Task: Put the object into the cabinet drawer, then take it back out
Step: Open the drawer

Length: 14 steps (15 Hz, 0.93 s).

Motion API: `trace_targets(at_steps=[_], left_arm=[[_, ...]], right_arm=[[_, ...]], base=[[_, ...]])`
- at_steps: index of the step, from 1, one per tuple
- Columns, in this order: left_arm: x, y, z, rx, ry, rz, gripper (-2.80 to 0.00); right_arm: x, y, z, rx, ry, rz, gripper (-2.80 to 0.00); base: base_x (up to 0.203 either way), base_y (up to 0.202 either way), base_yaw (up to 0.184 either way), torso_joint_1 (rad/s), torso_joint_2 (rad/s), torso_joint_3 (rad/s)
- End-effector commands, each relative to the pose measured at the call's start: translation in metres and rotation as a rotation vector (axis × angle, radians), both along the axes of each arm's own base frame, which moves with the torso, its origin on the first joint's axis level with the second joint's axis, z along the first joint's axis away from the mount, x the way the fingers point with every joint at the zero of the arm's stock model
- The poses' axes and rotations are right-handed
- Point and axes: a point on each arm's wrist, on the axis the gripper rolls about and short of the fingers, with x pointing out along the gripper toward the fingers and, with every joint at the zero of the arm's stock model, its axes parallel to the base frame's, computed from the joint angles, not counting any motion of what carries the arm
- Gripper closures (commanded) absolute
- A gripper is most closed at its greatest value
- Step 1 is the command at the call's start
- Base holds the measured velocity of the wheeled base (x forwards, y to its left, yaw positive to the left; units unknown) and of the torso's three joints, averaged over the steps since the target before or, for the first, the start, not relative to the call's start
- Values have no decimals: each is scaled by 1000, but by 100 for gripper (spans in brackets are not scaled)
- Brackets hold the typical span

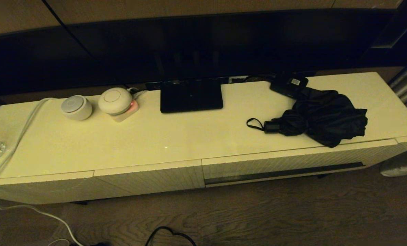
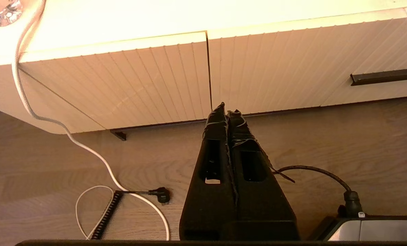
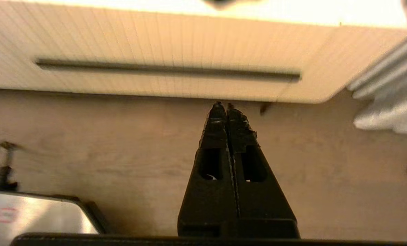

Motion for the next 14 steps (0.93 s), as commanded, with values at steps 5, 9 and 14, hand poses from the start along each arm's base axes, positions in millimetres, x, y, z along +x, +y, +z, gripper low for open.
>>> trace_targets(at_steps=[5, 9, 14], left_arm=[[0, 0, -1, 0, 3, 1, 0], [0, 0, -1, 0, 3, 1, 0], [0, 0, -1, 0, 3, 1, 0]], right_arm=[[21, 4, 100, -133, 101, 149, 0], [67, 4, 121, -506, 205, 242, 0], [128, 12, 114, -834, 355, 418, 0]], base=[[0, 0, 0, 0, 0, 0], [0, 0, 0, 0, 0, 0], [0, 0, 0, 0, 0, 0]])
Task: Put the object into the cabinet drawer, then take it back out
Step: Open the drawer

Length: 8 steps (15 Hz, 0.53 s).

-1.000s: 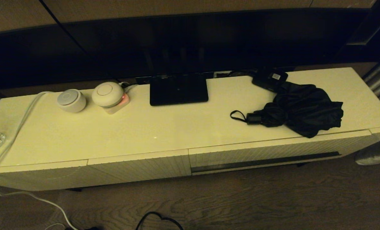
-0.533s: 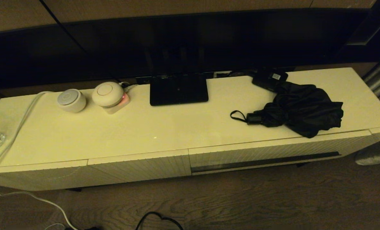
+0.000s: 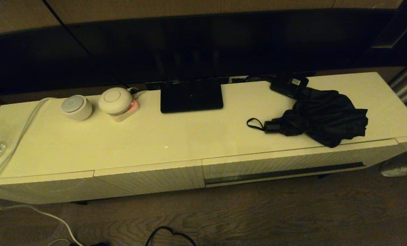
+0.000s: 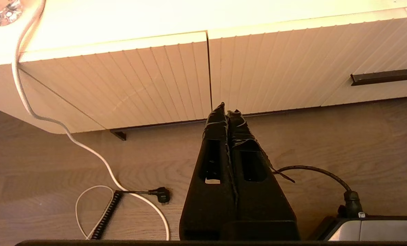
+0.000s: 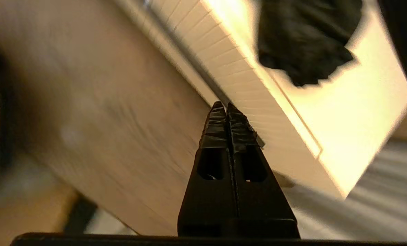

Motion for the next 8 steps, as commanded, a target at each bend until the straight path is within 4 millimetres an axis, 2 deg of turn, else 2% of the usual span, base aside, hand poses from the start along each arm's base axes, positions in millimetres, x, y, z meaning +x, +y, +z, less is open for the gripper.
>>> trace_targets(at_steps=[1, 3, 5, 8], left_arm=[[0, 0, -1, 0, 3, 1, 0], [0, 0, -1, 0, 3, 1, 0], [0, 0, -1, 0, 3, 1, 0], [0, 0, -1, 0, 3, 1, 0]], right_arm=[[44, 8, -10, -117, 138, 58, 0], [68, 14, -13, -206, 156, 95, 0], [84, 25, -23, -283, 188, 180, 0], [91, 48, -42, -358, 256, 312, 0]], base=[[0, 0, 0, 0, 0, 0], [0, 0, 0, 0, 0, 0], [0, 0, 0, 0, 0, 0], [0, 0, 0, 0, 0, 0]])
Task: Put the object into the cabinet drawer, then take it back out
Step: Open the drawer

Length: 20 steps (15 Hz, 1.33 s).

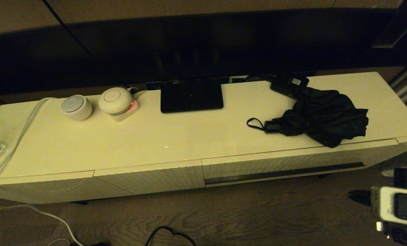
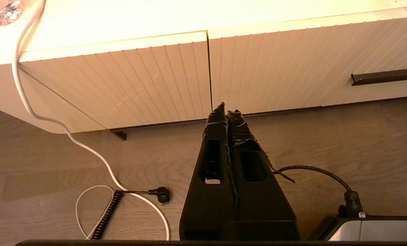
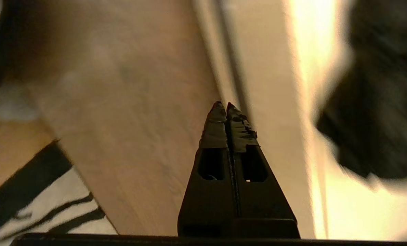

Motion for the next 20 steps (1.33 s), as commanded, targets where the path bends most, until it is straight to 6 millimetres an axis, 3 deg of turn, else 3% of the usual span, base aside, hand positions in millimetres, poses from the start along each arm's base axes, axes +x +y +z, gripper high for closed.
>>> trace_targets(at_steps=[1, 5, 11, 20], left_arm=[[0, 0, -1, 0, 3, 1, 0], [0, 0, -1, 0, 3, 1, 0], [0, 0, -1, 0, 3, 1, 0], [0, 0, -1, 0, 3, 1, 0]], right_arm=[[11, 19, -21, -79, 99, 68, 0], [16, 27, -45, -162, 188, 75, 0], [56, 44, -98, -173, 166, 85, 0], [90, 52, -161, -288, 113, 84, 0]], base=[[0, 0, 0, 0, 0, 0], [0, 0, 0, 0, 0, 0], [0, 0, 0, 0, 0, 0], [0, 0, 0, 0, 0, 0]])
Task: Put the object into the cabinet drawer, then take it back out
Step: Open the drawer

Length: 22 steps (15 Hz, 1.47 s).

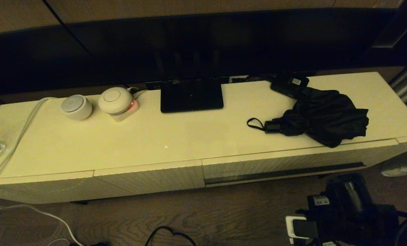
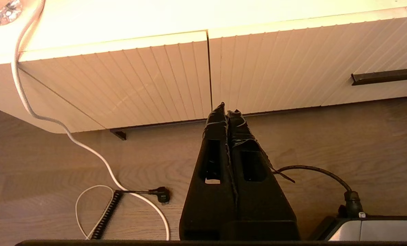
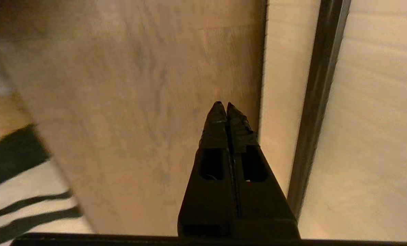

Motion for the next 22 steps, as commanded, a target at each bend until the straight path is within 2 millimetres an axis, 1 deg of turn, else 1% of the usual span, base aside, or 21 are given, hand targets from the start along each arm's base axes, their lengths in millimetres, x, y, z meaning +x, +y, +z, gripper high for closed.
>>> trace_targets(at_steps=[1, 4, 5, 10, 14, 20, 22], left_arm=[[0, 0, -1, 0, 3, 1, 0], [0, 0, -1, 0, 3, 1, 0], [0, 0, -1, 0, 3, 1, 0], [0, 0, -1, 0, 3, 1, 0], [0, 0, -1, 0, 3, 1, 0], [0, 0, -1, 0, 3, 1, 0], [0, 0, -1, 0, 3, 1, 0]], right_arm=[[8, -2, -19, -62, 28, 37, 0], [11, -5, -19, -72, 23, 96, 0], [13, -6, -18, -90, 17, 129, -280], [31, -11, -20, -46, 7, 172, -280], [46, -16, -19, -74, -32, 180, -280], [81, -20, -25, -62, -72, 132, -280], [88, -21, -26, -61, -81, 122, -280]], base=[[0, 0, 0, 0, 0, 0], [0, 0, 0, 0, 0, 0], [0, 0, 0, 0, 0, 0], [0, 0, 0, 0, 0, 0], [0, 0, 0, 0, 0, 0], [0, 0, 0, 0, 0, 0], [0, 0, 0, 0, 0, 0]])
